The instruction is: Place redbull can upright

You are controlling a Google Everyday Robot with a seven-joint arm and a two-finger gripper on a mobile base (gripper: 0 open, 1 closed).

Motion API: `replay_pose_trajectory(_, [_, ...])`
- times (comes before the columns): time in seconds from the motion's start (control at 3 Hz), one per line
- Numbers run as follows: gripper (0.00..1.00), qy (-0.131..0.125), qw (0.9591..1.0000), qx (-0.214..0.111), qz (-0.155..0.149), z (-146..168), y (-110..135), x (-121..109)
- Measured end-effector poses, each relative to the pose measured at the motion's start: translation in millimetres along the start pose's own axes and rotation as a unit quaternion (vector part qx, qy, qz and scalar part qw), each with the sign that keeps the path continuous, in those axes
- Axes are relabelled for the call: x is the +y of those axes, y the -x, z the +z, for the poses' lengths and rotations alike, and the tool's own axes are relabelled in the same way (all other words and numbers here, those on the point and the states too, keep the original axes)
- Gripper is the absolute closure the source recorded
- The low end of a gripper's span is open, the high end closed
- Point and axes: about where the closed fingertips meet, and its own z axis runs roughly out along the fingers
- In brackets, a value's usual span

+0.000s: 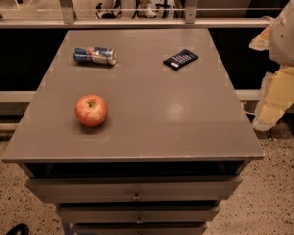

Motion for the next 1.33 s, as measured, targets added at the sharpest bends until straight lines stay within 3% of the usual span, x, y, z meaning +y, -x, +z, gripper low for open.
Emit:
replay_pose_trajectory(0.33, [0.00,0.000,1.0000,0.000,0.000,0.0,0.0,0.0])
replay_pose_trajectory(0.67, [0.00,-0.012,0.9996,-0.019,-0.014,4.2,24.1,-9.1])
replay_pose_trajectory(1.33, [0.00,-0.039,0.9929,-0.091,-0.065,43.3,162.1,-65.8])
